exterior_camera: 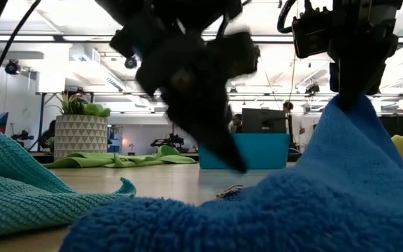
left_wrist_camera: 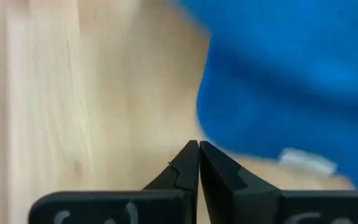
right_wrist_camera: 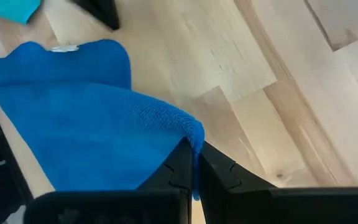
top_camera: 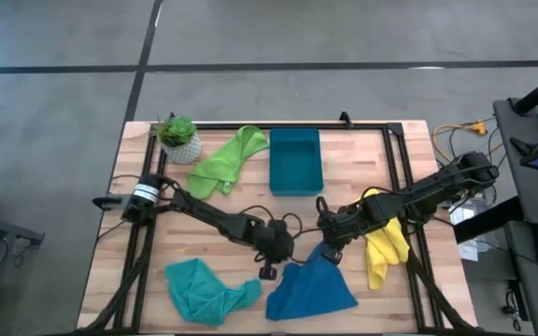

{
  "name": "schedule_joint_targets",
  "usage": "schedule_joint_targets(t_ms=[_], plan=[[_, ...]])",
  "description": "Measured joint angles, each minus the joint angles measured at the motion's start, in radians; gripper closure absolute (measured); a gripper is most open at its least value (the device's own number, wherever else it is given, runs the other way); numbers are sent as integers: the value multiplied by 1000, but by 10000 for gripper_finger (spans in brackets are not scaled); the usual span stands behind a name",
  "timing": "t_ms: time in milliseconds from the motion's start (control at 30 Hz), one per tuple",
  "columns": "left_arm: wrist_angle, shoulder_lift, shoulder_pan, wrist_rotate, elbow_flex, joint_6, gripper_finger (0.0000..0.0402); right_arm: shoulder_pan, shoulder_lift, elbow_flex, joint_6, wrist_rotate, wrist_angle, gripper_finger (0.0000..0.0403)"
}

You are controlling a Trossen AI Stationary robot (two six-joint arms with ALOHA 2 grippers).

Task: Fold microfiber towels
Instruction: Fold the blue microfiber cloth

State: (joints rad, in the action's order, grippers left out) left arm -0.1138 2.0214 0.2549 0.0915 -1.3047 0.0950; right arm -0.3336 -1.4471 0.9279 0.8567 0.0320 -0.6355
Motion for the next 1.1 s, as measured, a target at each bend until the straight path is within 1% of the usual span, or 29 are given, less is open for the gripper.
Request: schedule_joint_targets(t_ms=[67,167,200,267,367,433,500,600,733,800,900,1000,1100], plan=[[36,-3,2,27,-5,-22,401,0,0,0,0,-4,0,394],[123,46,2,123,-5,-22,401,0,0,0,1,-7,-1,394],[127,64,4,141,-5,-16,401,0,0,0,7,-7,-3,394],[141,101,4,153,-19,12,402,0,0,0,12,-7,-3,394],[131,118,4,154,-33,34,402,0,0,0,19,-7,-1,394],[113,124,4,102,-36,60,402,0,0,0,20,-7,-1,394],[30,105,8,-5,-36,96,402,0,0,0,18,-7,1,394],[-84,71,2,-115,-30,118,401,0,0,0,11,-11,1,394],[-196,26,1,-216,-2,172,402,5,-1,-1,-8,-64,6,394],[-263,-3,3,-283,14,231,402,19,-1,-2,-26,-69,12,394],[-304,-67,3,-373,74,294,402,44,-3,-6,-42,-70,14,394],[-322,-140,-1,-414,154,341,402,66,-3,-6,-67,-70,20,394],[-289,-212,-6,-403,249,365,402,87,-3,-6,-97,-71,28,394]])
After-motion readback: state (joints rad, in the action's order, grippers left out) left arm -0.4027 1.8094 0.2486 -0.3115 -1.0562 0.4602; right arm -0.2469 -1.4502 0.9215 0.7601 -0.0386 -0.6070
